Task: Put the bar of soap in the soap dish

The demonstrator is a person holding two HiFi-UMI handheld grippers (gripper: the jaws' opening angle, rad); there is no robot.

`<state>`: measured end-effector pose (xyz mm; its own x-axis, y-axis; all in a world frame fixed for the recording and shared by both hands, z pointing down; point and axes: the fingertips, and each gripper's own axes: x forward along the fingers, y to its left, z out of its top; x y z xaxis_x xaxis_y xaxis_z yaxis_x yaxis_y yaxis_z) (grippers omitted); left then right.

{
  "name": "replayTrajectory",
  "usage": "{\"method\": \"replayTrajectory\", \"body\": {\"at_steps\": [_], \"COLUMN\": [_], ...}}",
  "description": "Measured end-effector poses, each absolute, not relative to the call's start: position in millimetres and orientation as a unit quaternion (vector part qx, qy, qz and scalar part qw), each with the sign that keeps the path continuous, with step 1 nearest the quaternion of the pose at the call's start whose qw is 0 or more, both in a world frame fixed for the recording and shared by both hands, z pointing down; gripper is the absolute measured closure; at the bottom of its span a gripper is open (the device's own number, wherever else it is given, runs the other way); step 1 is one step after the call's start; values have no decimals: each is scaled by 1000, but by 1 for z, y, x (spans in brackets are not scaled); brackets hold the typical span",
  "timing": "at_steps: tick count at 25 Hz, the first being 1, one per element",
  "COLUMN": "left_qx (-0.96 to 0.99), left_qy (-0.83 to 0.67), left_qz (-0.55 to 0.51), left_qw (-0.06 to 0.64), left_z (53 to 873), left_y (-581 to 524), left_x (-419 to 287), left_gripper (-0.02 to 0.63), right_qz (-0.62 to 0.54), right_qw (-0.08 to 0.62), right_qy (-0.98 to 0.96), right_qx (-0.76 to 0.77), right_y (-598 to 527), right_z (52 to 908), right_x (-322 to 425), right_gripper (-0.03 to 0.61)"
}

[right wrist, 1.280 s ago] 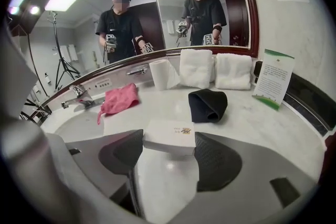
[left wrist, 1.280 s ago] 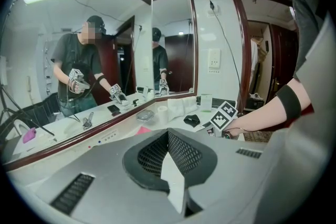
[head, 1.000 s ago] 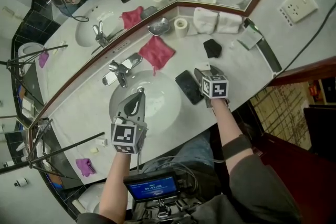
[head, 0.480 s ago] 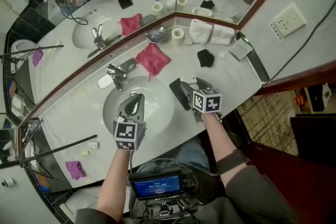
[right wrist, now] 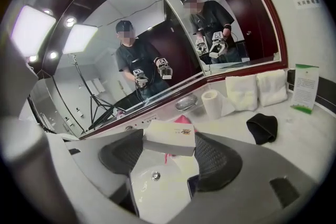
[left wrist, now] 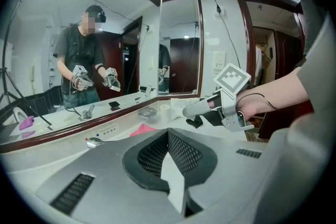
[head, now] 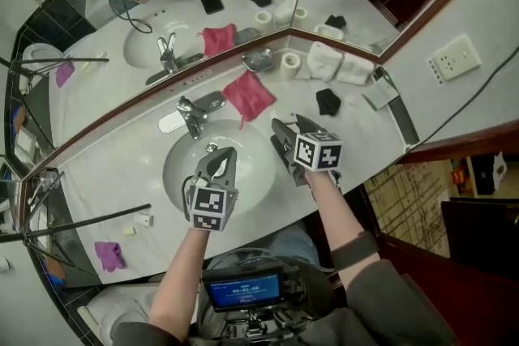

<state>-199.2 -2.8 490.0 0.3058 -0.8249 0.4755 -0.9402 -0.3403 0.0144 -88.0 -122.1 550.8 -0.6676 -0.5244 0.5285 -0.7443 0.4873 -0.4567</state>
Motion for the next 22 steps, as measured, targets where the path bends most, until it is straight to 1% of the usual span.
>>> {"method": "replayTrajectory", "body": {"at_steps": [6, 10, 15, 22], "left_qx": [789, 782, 770, 749], "left_qy": [-561, -570, -586, -612], "left_qz": [203, 203, 200, 186], "left_qw": [148, 150, 156, 172], "left_z": [493, 496, 504, 520], "left_y": [-5, -10, -18, -23], "left_x": [-201, -204, -212, -220], "left_gripper": [614, 614, 614, 614], "right_qz": [325, 299, 235, 107], "right_qw": [155, 168, 218, 323], "right_qy": [-863, -870, -880, -882], "right_qx": [355, 354, 351, 326], "right_y": [-167, -209, -259, -301], "right_z": [542, 547, 562, 595], "right_x": [-125, -141, -162, -182], "right_gripper": [255, 255, 255, 255]}}
